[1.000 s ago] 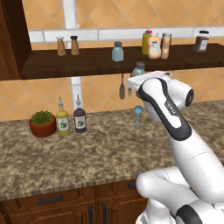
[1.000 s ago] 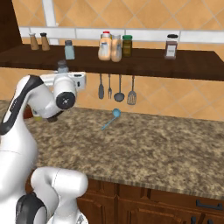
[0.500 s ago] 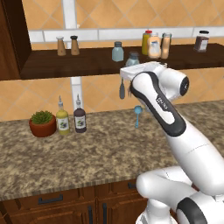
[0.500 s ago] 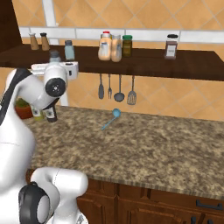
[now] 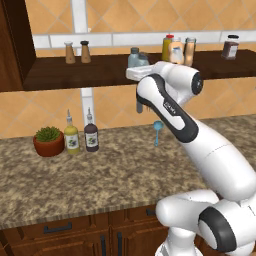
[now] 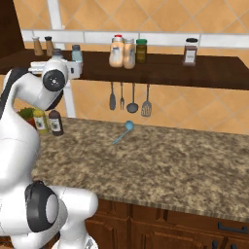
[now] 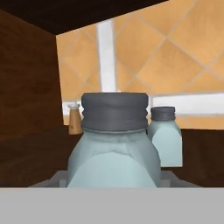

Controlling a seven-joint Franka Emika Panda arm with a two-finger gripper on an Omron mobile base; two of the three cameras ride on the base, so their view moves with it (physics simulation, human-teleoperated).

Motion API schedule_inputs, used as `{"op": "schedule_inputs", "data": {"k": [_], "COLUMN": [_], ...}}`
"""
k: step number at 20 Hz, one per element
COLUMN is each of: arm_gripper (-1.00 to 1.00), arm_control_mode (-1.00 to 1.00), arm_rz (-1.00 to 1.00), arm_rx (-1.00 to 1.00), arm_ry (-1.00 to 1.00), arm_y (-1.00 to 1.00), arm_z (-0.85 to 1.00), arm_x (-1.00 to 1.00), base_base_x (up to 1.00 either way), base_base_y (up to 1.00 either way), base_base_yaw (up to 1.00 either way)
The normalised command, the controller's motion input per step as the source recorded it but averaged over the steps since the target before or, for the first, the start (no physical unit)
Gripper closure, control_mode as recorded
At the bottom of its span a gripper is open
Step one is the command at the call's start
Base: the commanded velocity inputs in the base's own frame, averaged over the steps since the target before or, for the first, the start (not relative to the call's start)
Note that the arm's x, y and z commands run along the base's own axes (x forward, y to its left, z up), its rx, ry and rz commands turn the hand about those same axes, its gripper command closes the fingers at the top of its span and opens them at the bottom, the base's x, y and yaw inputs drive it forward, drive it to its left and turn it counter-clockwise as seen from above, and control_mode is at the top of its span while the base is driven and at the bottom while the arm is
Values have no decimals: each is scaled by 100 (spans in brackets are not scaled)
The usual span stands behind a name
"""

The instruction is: Put the shaker and condiment bottle from the counter next to their counterparts in the cabinet.

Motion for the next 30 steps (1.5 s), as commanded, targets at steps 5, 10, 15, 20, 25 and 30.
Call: {"op": "schedule_inputs", "data": {"k": [5,10,15,20,25,30], "arm_gripper": [100,100,100,100,100,100], "arm_control_mode": [-100,-100,-100,-100,-100,-100], "arm_rz": [0,0,-3,-1,0,-2], "arm_rx": [0,0,-15,-20,-5,0], "arm_ry": [4,1,0,-1,-3,-5], "arm_y": [41,31,6,0,0,0], "arm_z": [17,15,0,-12,-8,-4], "arm_x": [20,16,18,8,0,0], "base_base_x": [0,0,0,0,0,0], "base_base_y": [0,0,0,0,0,0], "base_base_yaw": [0,0,0,0,0,0]}}
